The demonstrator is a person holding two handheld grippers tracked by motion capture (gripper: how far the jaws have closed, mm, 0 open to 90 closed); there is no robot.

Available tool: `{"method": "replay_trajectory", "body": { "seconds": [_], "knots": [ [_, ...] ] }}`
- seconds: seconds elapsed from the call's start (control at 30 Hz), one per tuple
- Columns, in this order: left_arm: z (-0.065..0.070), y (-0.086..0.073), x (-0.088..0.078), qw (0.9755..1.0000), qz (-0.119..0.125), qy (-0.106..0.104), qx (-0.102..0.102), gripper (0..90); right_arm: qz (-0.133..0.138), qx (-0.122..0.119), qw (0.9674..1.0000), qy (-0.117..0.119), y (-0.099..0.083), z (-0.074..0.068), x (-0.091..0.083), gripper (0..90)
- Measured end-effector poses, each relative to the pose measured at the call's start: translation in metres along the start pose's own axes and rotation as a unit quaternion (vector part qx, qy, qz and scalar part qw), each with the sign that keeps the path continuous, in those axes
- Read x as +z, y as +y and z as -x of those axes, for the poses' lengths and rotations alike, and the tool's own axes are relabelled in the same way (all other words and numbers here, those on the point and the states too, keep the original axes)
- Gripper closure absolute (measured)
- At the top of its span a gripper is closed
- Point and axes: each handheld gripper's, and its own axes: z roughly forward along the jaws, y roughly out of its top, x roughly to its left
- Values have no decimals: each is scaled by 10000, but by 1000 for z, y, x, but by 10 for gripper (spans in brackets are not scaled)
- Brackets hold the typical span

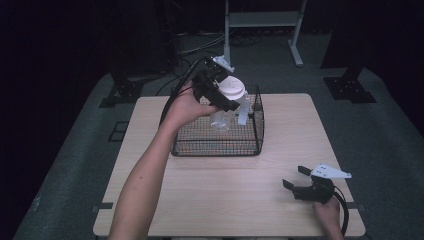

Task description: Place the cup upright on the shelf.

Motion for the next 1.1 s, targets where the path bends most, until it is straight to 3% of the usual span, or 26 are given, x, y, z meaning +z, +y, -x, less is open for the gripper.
{"method": "replay_trajectory", "body": {
  "seconds": [0.17,0.63,1.1],
  "knots": [
    [-10,-2,12,9998,-84,96,-131,49,16,-3,10000,-2,0,0,0,129],
    [-29,-5,45,9986,-230,89,-472,49,60,33,10000,-2,0,2,-1,129],
    [-43,-25,79,9962,-306,117,-809,49,98,38,9999,-6,0,3,-1,129]
  ]
}}
